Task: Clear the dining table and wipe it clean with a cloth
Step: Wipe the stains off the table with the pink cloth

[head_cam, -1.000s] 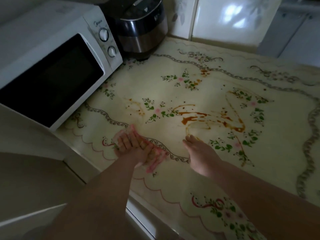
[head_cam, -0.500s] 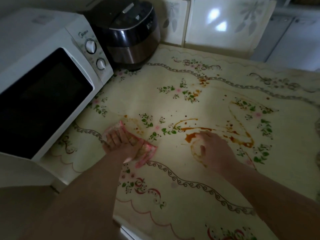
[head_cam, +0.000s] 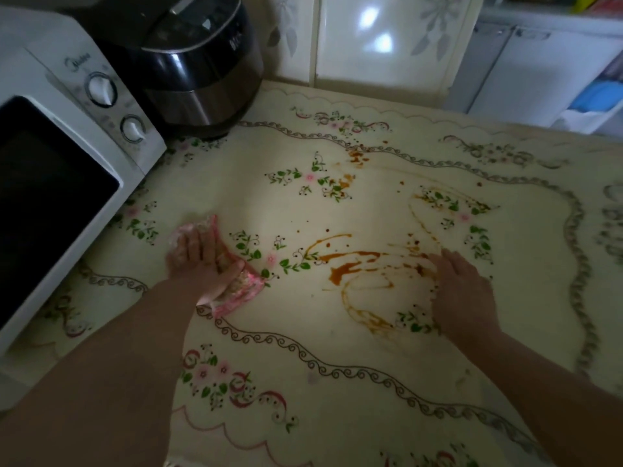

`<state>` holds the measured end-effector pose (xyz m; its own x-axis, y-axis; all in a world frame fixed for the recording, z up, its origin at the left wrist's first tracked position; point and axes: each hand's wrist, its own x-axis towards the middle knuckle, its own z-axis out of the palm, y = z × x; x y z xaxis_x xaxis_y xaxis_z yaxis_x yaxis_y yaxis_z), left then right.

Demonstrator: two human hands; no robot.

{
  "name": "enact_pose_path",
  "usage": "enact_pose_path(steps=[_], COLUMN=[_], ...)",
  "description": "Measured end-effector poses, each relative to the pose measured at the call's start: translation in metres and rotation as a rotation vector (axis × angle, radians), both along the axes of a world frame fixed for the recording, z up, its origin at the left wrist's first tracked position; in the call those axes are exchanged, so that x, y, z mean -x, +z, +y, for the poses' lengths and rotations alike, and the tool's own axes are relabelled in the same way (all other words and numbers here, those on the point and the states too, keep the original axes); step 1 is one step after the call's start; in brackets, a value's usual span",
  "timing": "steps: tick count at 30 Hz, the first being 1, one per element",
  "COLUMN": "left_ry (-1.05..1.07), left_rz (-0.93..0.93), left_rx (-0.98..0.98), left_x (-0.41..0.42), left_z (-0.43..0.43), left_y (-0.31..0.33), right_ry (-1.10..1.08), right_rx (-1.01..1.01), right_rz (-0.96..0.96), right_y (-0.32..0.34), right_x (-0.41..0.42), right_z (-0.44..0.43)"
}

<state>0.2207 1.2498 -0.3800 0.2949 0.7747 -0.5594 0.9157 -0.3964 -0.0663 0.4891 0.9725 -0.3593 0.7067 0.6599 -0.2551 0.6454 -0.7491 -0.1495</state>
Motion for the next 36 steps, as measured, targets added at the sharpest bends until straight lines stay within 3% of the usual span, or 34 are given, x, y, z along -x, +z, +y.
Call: enact_pose_path(steps=[15,24,36], left_ry=[-0.343,-0.562,-0.885], left_rz=[-0.007,0.02,-0.004], left_rx=[0.001,0.024,0.023], left_x=[-0.097,-0.148,-0.237], left_z=[-0.057,-0.093,-0.166], left_y=[0.001,0.001,-0.005], right_ry=[-0.288,-0.141,-0.107], right_rx=[0.207,0.198,0.178], right_rz=[-0.042,0.078,0.153], right_y=[-0.011,-0.015,-0.022], right_x=[-0.047,-0.063,-0.076], right_z=[-0.108,-0.138,-0.146])
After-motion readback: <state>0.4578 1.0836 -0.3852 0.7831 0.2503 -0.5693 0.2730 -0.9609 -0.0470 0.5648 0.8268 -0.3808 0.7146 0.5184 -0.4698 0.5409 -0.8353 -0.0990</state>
